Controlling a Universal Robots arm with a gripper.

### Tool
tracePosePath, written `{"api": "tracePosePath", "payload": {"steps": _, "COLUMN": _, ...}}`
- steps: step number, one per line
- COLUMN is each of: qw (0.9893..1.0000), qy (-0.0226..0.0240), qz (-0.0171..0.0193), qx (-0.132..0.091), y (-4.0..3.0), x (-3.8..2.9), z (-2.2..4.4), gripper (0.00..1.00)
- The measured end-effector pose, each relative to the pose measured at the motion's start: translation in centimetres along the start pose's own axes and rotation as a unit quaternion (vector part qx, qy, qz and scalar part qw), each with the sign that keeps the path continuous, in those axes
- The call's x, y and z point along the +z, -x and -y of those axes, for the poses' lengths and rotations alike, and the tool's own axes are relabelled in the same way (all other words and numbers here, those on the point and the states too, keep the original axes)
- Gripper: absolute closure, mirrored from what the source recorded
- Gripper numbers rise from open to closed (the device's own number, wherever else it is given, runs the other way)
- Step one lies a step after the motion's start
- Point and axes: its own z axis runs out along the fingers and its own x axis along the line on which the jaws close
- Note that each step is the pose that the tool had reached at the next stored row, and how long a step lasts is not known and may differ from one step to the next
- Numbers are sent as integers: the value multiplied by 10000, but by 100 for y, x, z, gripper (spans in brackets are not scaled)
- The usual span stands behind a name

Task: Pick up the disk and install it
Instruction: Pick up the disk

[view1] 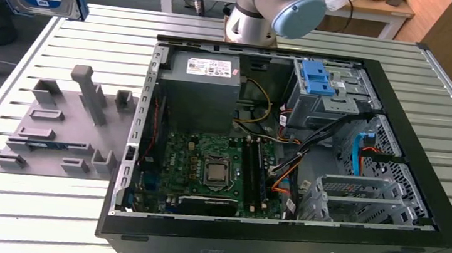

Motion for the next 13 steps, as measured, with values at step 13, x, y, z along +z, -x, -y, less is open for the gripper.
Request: {"api": "tracePosePath", "payload": {"steps": 13, "qw": 10000, "qy": 0, "qz": 0, "qx": 0, "y": 3, "x": -1, "z": 70, "gripper": 63}}
